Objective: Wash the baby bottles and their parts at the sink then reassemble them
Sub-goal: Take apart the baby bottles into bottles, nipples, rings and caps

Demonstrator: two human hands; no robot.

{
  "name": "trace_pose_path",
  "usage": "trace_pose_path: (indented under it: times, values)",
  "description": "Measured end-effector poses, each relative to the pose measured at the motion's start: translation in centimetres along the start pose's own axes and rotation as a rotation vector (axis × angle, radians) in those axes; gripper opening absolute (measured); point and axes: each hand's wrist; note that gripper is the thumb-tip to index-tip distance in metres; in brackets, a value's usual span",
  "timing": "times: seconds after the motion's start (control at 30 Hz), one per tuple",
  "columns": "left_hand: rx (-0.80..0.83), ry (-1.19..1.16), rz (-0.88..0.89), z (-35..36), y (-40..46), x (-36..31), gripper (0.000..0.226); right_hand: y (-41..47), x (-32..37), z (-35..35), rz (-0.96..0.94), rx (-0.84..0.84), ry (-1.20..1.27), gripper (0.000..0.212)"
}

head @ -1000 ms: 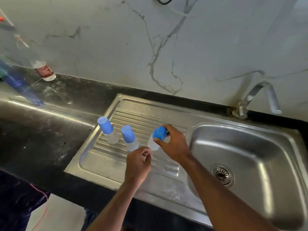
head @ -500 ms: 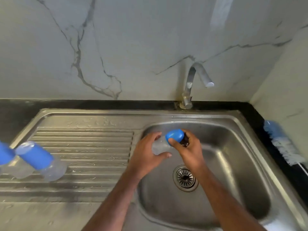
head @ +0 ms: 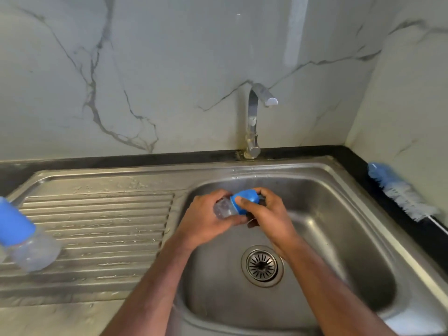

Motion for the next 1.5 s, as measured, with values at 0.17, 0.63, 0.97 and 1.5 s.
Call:
trace_pose_path:
  times: [0.17,0.63,0.97,1.5]
  values:
    - [0.028,-0.008,-0.032,0.1,-1.6,0.4,0.048,-1.5,0.4,0.7,0.028,0.041,-0.147,0.029]
    - [0.15,-0.063,-0.001,-2.1,0.1,2.7,0.039,0.7,-0.6,1.0,0.004,0.067,-0.309,0.042]
    - [0.165,-0.167,-0.025,-3.2,0.7,2.9,0.041,1.3,-0.3,-0.2,-0.169,0.257,-0.183,0.029]
    - [0.226,-0.057,0.095,-3.8,-0.9,0.0,0.036,-1.3,1.2,-0.7,-0.052,0.398,-0.22,0.032]
Point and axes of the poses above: each hand's wrist, its own y-axis towards the middle knuckle, its own z-axis out of the palm, x = y × z, and after that the axes turned 1 degree about y, right-handed
